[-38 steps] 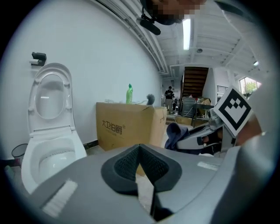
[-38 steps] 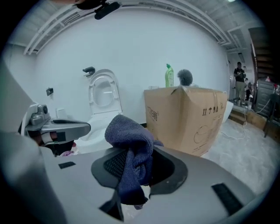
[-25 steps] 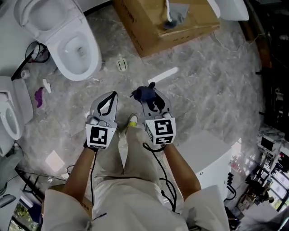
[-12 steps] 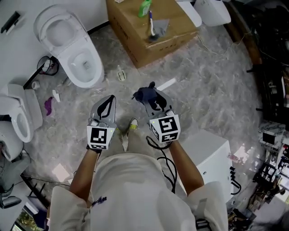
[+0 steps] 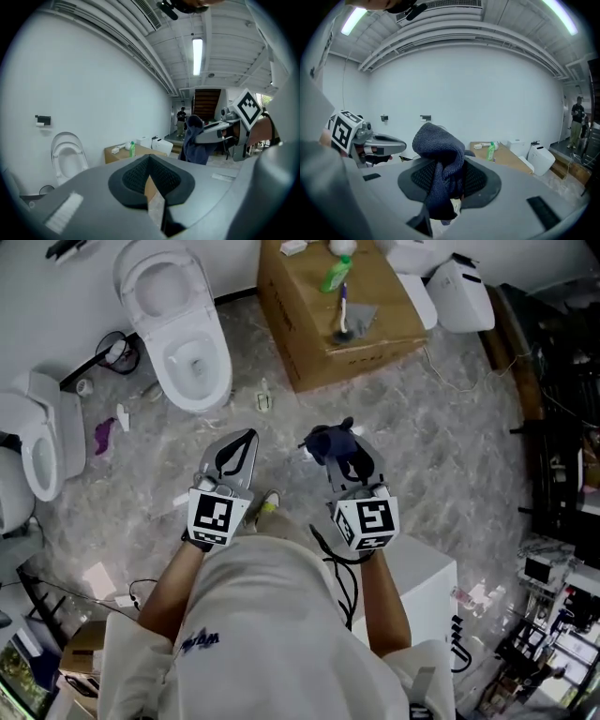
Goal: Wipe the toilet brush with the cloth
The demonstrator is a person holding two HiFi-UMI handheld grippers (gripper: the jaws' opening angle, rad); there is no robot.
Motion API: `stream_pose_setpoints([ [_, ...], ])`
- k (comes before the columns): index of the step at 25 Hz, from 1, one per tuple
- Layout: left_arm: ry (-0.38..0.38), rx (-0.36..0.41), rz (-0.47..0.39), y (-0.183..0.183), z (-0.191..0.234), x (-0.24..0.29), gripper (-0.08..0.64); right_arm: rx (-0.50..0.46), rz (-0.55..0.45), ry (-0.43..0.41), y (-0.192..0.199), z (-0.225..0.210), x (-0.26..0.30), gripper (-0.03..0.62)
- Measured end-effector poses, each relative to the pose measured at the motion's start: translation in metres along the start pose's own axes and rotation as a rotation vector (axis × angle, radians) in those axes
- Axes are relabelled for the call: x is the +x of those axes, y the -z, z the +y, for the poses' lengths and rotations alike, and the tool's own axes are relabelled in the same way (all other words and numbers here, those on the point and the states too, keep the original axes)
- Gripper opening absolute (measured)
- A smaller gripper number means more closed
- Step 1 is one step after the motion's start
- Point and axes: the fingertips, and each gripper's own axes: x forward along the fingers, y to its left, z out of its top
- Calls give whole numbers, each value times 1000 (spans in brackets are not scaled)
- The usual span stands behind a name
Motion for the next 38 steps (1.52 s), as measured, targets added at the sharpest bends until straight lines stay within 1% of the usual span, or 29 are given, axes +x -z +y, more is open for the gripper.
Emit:
stream_pose_setpoints([
  [2,-35,-49,-17,-2,16,-14,2,-22,-3,-26,0,7,2,130],
  [3,-54,-57,-22,-3,21,-20,2,-28,-4,-35,0,7,2,130],
  [5,-74,-30,-32,-9,29,-25,2,-26,-16,-32,-6,2,4,130],
  [7,-86,-6,-47,-16,37,-26,2,-4,-38,-22,-13,-3,8,130],
  [11,-108,-11,-56,-22,47,-27,2,34,-55,-27,-18,3,16,130],
  [16,-94,12,-56,-30,49,-21,2,30,-64,-27,-23,6,20,130],
  [27,-61,17,-47,-31,50,-17,2,48,-66,-4,-23,6,20,130],
  [32,-40,26,-46,-32,44,-14,2,33,-63,-16,-27,7,18,129],
  [38,-17,27,-40,-30,36,-14,2,18,-36,-14,-24,6,17,129],
])
